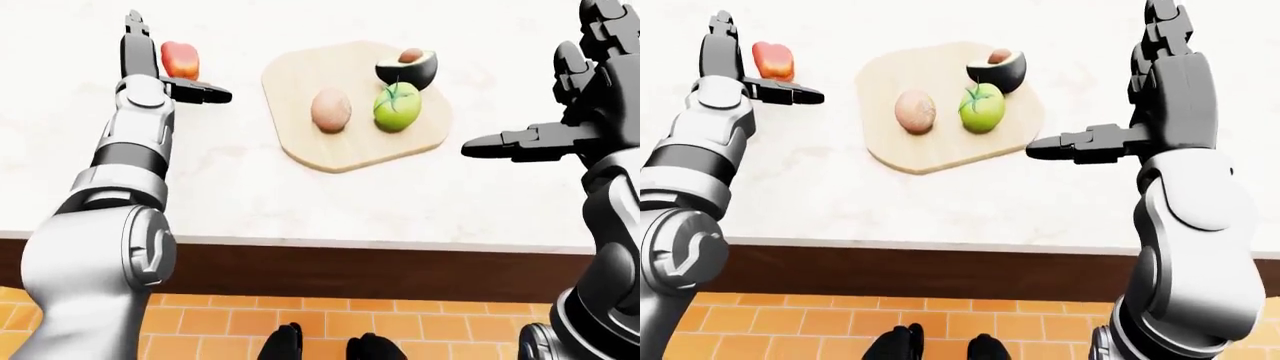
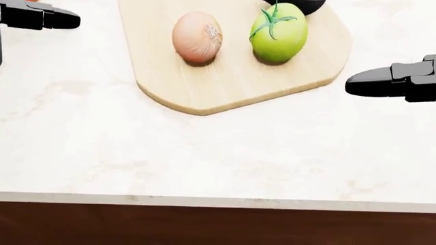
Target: Place the avocado, onion, tomato and bell pepper on the cutting board.
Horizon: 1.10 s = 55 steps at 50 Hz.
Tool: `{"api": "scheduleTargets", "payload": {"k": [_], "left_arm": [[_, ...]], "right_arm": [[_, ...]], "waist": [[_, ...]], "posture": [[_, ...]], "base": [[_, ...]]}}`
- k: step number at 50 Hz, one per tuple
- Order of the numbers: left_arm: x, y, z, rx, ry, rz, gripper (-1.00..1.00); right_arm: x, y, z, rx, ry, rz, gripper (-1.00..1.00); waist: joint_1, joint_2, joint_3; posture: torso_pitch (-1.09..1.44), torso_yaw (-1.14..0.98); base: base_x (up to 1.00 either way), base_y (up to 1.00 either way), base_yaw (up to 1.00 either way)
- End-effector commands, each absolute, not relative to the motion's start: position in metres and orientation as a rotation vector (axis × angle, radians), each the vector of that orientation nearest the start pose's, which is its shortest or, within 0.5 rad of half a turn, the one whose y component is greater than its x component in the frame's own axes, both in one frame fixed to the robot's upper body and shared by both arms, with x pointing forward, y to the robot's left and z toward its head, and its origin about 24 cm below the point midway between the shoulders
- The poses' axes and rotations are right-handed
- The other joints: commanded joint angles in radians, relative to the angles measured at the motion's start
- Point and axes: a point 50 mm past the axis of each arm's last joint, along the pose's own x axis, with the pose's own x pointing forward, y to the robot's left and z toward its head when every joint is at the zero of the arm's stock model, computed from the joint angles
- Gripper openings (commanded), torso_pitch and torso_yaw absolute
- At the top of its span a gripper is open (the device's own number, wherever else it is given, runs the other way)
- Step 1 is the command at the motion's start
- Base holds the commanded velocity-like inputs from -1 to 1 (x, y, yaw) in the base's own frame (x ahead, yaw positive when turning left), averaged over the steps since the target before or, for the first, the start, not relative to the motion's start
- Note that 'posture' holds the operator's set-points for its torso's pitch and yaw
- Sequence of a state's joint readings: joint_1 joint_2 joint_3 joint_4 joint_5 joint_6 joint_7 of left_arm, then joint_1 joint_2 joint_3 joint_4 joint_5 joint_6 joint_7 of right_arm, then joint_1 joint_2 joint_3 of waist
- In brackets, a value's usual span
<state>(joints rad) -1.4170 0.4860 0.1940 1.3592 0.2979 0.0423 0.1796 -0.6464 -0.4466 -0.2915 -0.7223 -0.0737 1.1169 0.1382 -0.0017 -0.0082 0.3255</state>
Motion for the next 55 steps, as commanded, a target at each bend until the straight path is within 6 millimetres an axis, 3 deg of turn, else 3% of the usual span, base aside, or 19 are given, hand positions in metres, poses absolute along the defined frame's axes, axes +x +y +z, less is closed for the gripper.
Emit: {"api": "scheduleTargets", "payload": {"k": [1,12,29,32,33,36,39,51,55], "left_arm": [[0.417,0.246,0.297,0.413,-0.185,0.443,1.00],[0.417,0.247,0.300,0.407,-0.189,0.460,1.00],[0.418,0.241,0.301,0.394,-0.191,0.453,1.00],[0.419,0.239,0.300,0.392,-0.190,0.449,0.85],[0.419,0.239,0.300,0.395,-0.190,0.448,0.69],[0.419,0.238,0.300,0.397,-0.191,0.442,0.65],[0.419,0.238,0.301,0.396,-0.192,0.441,0.46],[0.420,0.236,0.299,0.412,-0.190,0.430,0.27],[0.420,0.235,0.299,0.412,-0.190,0.425,0.10]], "right_arm": [[0.244,-0.220,0.298,-0.332,-0.378,-0.253,1.00],[0.245,-0.220,0.301,-0.336,-0.380,-0.252,1.00],[0.239,-0.223,0.300,-0.337,-0.378,-0.261,1.00],[0.239,-0.223,0.300,-0.337,-0.378,-0.262,1.00],[0.239,-0.223,0.301,-0.336,-0.379,-0.262,1.00],[0.240,-0.223,0.300,-0.338,-0.376,-0.264,1.00],[0.241,-0.222,0.299,-0.338,-0.376,-0.264,1.00],[0.239,-0.223,0.300,-0.341,-0.375,-0.265,1.00],[0.238,-0.223,0.302,-0.342,-0.378,-0.264,1.00]], "waist": [[-0.001,0.001,-0.041],[-0.001,0.002,-0.027],[0.004,0.002,-0.022],[0.004,0.001,-0.021],[0.005,0.001,-0.021],[0.006,0.001,-0.022],[0.007,0.001,-0.023],[0.009,0.000,-0.022],[0.011,0.001,-0.022]], "posture": [[0.60,0.00],[0.63,0.00],[0.63,0.00],[0.63,0.00],[0.63,0.00],[0.63,0.00],[0.63,0.00],[0.63,0.00],[0.63,0.00]], "base": [[0.00,0.00,0.00],[0.00,0.00,0.00],[0.00,0.00,0.00],[0.00,0.00,0.00],[0.00,0.00,0.00],[0.00,0.00,0.00],[0.00,0.00,0.00],[0.00,0.00,0.00],[0.00,0.00,0.00]]}}
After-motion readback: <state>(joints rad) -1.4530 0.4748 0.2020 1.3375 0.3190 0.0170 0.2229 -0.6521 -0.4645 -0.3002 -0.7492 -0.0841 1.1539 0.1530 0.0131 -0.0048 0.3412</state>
